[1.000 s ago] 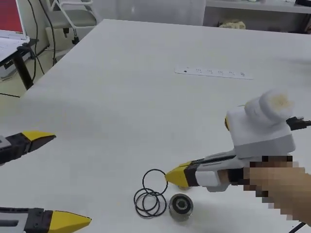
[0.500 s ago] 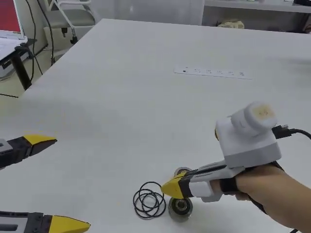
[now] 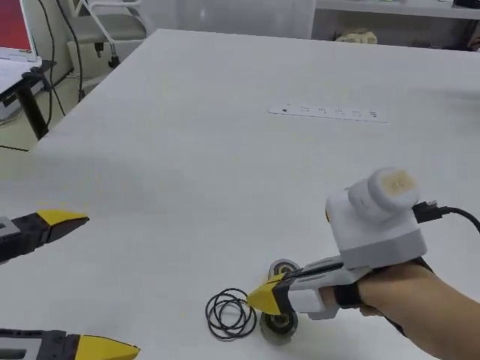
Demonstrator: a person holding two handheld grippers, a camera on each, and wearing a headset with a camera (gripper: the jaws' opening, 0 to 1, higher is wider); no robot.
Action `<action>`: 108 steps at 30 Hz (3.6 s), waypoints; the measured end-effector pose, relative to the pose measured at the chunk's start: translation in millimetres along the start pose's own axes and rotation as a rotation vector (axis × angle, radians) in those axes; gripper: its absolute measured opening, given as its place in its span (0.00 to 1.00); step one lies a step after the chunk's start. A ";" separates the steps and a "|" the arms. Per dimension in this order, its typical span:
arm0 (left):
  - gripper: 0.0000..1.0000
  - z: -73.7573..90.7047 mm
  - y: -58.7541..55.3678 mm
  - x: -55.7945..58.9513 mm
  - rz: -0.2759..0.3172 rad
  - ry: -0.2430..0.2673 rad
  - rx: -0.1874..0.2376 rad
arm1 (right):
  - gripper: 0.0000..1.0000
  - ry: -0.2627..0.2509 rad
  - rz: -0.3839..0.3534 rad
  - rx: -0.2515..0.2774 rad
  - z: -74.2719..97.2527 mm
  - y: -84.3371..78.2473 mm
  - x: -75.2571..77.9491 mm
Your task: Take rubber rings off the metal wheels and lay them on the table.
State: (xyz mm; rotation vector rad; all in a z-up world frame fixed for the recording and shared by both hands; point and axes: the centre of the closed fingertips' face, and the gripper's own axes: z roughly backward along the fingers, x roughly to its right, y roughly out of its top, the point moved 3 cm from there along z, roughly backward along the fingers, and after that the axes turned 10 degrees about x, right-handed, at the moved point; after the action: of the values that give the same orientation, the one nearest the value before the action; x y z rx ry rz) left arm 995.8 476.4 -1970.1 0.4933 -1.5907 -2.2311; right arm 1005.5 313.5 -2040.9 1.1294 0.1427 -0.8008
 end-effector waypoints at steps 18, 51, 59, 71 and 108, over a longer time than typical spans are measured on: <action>0.90 -0.6 -1.8 0.2 -0.001 -0.006 -0.011 | 0.00 0.012 -0.016 0.006 -2.2 0.9 -2.0; 0.89 1.3 -3.7 -1.5 -0.008 0.006 -0.019 | 0.03 -0.075 0.156 -0.066 -12.8 -7.0 9.7; 0.89 2.2 -4.4 -1.4 -0.009 0.009 -0.022 | 0.06 -0.083 0.186 -0.077 -12.5 -6.8 10.6; 0.89 0.2 -5.0 -0.1 -0.007 0.004 -0.020 | 0.08 -0.094 0.190 -0.033 -5.6 5.0 11.6; 0.91 -11.6 3.2 8.0 -0.006 -0.049 0.012 | 0.56 -0.118 0.374 0.133 79.5 69.0 2.4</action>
State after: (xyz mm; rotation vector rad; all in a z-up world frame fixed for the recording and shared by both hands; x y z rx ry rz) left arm 994.5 462.1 -1971.2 0.4508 -1.6303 -2.2561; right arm 1028.5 257.9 -1954.5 1.1851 -0.2187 -0.5453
